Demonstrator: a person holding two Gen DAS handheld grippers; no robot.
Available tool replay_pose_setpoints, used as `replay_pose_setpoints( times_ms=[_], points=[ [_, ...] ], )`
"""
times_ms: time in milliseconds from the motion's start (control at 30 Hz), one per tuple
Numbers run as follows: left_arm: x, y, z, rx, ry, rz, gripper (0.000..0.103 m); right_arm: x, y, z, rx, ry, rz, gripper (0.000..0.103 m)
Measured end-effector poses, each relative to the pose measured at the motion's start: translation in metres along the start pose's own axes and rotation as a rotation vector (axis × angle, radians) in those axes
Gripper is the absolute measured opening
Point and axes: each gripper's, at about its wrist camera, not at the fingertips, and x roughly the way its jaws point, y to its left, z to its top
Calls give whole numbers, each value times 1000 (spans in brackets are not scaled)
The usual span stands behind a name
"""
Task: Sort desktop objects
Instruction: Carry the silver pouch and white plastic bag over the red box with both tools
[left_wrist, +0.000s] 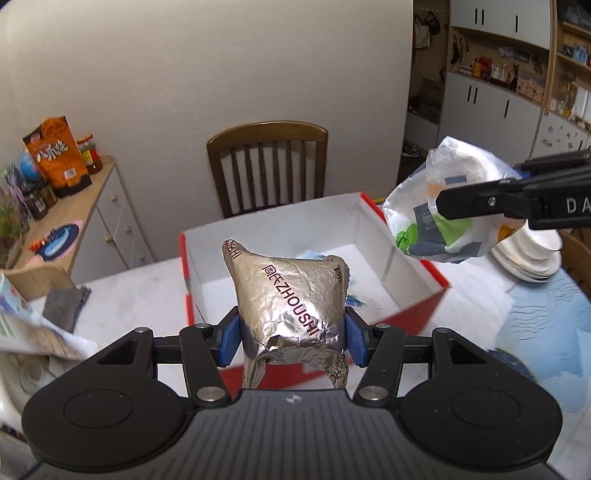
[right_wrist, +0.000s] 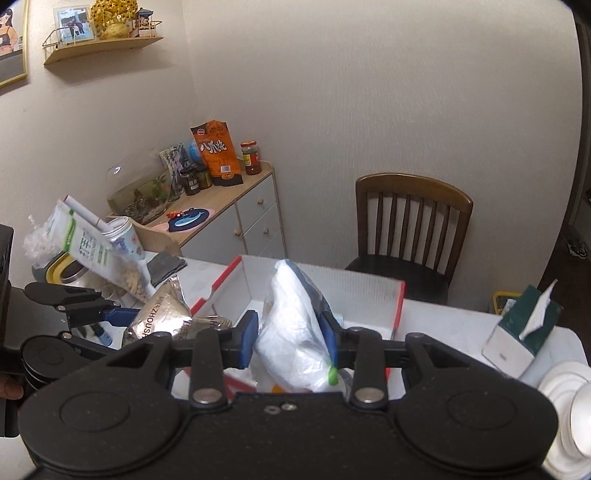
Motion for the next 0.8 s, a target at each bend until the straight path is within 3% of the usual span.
replay_pose_setpoints(
  times_ms=[433,800],
  points=[
    [54,12,21,59,2,52,56,61,-8,15,5,36,-23,35],
    [107,17,22,69,91,52,56,107,-19,-1,27,98,-76,35]
  ],
)
